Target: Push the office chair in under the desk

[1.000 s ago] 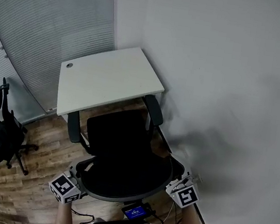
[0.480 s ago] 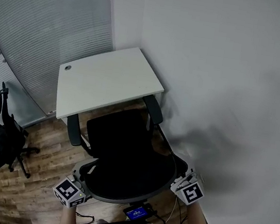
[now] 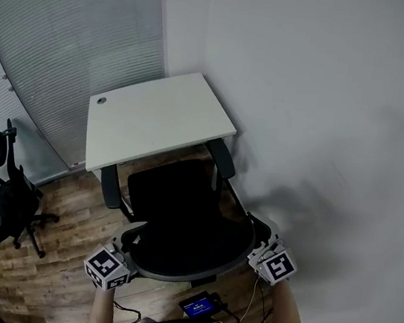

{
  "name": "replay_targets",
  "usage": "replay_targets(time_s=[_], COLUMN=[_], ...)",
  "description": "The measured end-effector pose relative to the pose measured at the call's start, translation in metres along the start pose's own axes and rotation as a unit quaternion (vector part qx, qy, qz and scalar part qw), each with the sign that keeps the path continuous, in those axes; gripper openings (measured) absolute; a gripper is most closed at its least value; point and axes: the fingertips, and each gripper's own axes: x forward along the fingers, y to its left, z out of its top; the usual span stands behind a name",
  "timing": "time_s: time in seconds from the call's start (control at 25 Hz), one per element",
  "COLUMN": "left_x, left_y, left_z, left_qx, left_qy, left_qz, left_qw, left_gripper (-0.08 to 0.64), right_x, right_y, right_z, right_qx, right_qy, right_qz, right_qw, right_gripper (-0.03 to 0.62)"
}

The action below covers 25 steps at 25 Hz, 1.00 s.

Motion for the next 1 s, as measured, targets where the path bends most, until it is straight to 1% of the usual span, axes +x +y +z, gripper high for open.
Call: replay_targets(time_s=[0.08,0.16,0.24,0.28,0.32,0.4,0.52,0.6,0.64,0.68,0.72,0.76,0.88,0.92,1.0], left_x=[-0.001,-0.003,-0.009,-0.014,-0.020,-0.034,-0.056,-0.073,-0.082,-0.093,-0.104,-0.115,-0.148,-0.157,-0.170], left_y=[-0.004,-0.007,-0.004,-0.002,-0.001,0.000,0.001,0.004,0.004,0.002,0.001,0.001,0.001,-0.002,-0.012], left_z=[-0.002,-0.002,0.002,0.005,0.007,0.010,0.011,0.010,0.007,0.004,0.000,-0.003,0.000,0.002,0.001], left_qx=[0.005,0.017,0.036,0.048,0.061,0.084,0.088,0.092,0.093,0.091,0.088,0.086,0.083,0.082,0.077], left_qy=[0.002,0.000,-0.008,-0.014,-0.021,-0.035,-0.058,-0.071,-0.069,-0.062,-0.058,-0.063,-0.107,-0.121,-0.131], left_qz=[0.001,0.010,0.029,0.041,0.053,0.075,0.102,0.125,0.134,0.141,0.146,0.152,0.176,0.179,0.170], left_qw=[1.0000,0.9998,0.9989,0.9979,0.9965,0.9931,0.9892,0.9853,0.9842,0.9839,0.9837,0.9827,0.9749,0.9729,0.9736], left_gripper=[0.368,0.365,0.363,0.362,0.362,0.362,0.362,0.360,0.351,0.331,0.291,0.236,0.032,-0.002,-0.002], right_x=[-0.003,-0.006,-0.012,-0.018,-0.025,-0.046,-0.076,-0.090,-0.096,-0.100,-0.103,-0.104,-0.098,-0.096,-0.093], right_y=[-0.001,0.001,0.006,0.008,0.008,0.004,0.001,0.014,0.026,0.040,0.054,0.068,0.103,0.114,0.139], right_z=[-0.002,-0.002,0.000,0.003,0.007,0.019,0.038,0.050,0.055,0.060,0.063,0.065,0.068,0.068,0.067], right_qx=[-0.001,-0.018,-0.038,-0.044,-0.043,-0.019,0.058,0.106,0.124,0.136,0.142,0.144,0.139,0.137,0.134], right_qy=[0.002,0.027,0.061,0.068,0.063,0.031,-0.025,-0.048,-0.056,-0.061,-0.062,-0.058,-0.033,-0.027,-0.019], right_qz=[0.002,-0.007,-0.031,-0.046,-0.062,-0.098,-0.145,-0.158,-0.162,-0.167,-0.173,-0.180,-0.204,-0.213,-0.229], right_qw=[1.000,0.999,0.997,0.996,0.995,0.995,0.987,0.981,0.977,0.975,0.973,0.971,0.968,0.967,0.964], right_gripper=[0.281,0.282,0.276,0.273,0.273,0.273,0.273,0.264,0.240,0.195,0.135,0.027,0.029,0.029,0.029])
